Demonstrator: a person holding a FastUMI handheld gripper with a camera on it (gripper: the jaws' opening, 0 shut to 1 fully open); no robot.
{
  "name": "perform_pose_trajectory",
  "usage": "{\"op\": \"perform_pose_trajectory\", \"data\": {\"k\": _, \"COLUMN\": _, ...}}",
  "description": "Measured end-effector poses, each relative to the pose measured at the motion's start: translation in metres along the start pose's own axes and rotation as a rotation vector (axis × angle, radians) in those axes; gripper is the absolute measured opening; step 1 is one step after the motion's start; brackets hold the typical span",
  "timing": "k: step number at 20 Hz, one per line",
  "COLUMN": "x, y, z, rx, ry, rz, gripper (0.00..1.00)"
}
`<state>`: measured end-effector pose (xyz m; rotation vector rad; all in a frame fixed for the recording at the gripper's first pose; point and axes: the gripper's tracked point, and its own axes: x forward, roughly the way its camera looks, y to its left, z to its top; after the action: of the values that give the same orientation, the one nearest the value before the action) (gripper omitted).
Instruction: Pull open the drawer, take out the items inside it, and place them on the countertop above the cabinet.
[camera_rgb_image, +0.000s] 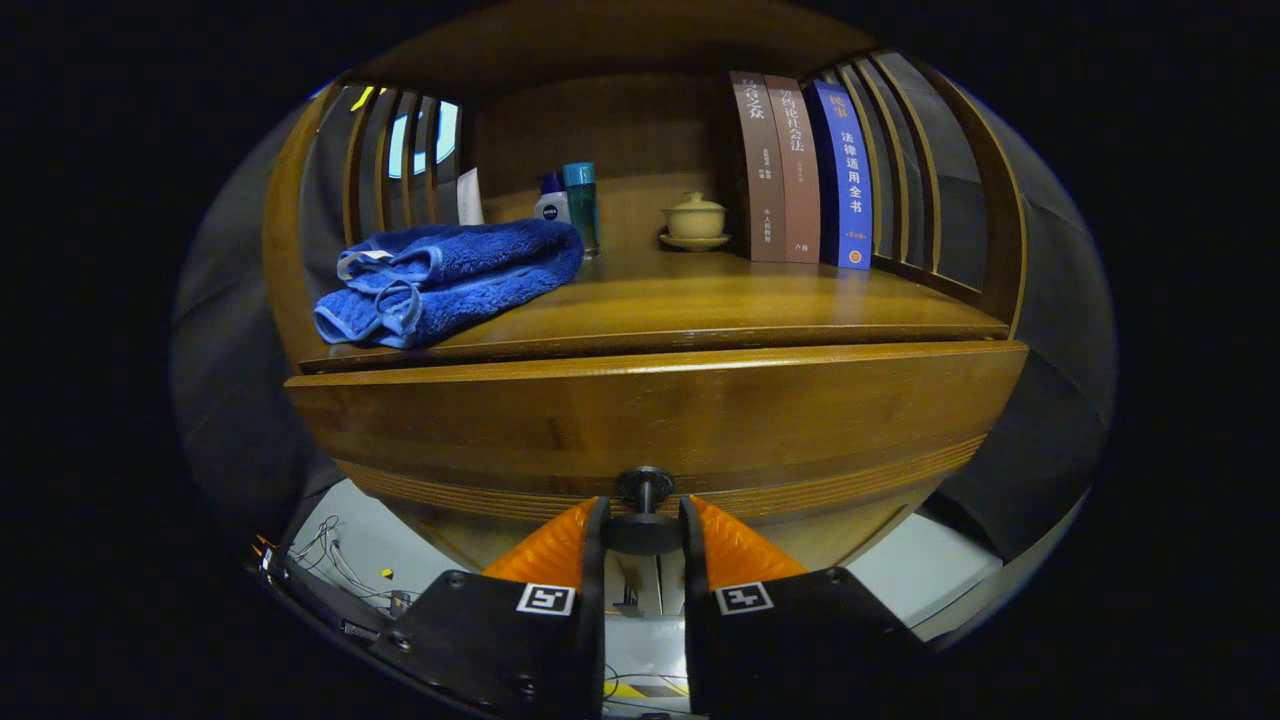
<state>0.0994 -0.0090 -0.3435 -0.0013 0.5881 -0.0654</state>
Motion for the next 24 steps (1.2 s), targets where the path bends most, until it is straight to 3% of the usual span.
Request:
{"op": "perform_pose_trajectory", "data": {"k": 14, "x": -0.113, "y": 0.002, "z": -0.058, "rx": 0.045, "ry": 0.079, "rz": 0.017, "gripper": 0.36}}
{"op": "perform_pose_trajectory", "data": {"k": 24, "x": -0.147, "y": -0.006, "z": -0.086, "rx": 0.075, "ry": 0.138, "rz": 0.033, "gripper": 0.36}}
